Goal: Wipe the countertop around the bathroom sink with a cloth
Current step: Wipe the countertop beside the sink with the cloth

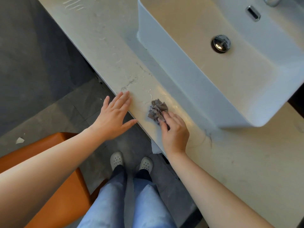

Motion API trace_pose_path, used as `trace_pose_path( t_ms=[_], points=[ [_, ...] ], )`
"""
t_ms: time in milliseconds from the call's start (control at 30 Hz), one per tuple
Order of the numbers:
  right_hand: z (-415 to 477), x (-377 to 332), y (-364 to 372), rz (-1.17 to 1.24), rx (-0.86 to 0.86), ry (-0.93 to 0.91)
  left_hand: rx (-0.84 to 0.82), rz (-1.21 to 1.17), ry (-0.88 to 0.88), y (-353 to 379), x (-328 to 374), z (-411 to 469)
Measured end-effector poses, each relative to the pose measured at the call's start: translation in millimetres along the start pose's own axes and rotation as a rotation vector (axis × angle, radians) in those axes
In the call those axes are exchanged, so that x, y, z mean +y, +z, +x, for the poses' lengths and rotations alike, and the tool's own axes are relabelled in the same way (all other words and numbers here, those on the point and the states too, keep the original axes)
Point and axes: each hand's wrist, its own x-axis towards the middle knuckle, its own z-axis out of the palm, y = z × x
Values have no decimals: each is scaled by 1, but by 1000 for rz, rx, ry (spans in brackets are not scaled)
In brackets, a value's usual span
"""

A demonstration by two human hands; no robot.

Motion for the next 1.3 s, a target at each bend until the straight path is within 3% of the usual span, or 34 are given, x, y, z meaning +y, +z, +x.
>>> trace_pose_path(
  t_ms=[167, 333, 467, 633, 867, 1167, 1300],
  points=[
    [-31, -27, 1, 65, -105, 15, 41, -14, -40, -16, -22, 8],
    [-45, -49, -12, 373, -275, 190, -26, 8, -88, -24, -40, 28],
    [-22, -51, -28, 437, -99, 270, -76, 50, -66, -19, -46, 31],
    [39, -15, -38, 224, 160, 281, -87, 57, -52, -17, -50, 32],
    [52, 17, -7, -2, 66, 247, -73, 52, -38, -12, -52, 32],
    [72, -5, 23, 38, 201, 315, -70, 61, -9, -12, -57, 33],
    [48, -19, 28, 69, 136, 308, -61, 59, 3, -11, -59, 33]
  ],
)
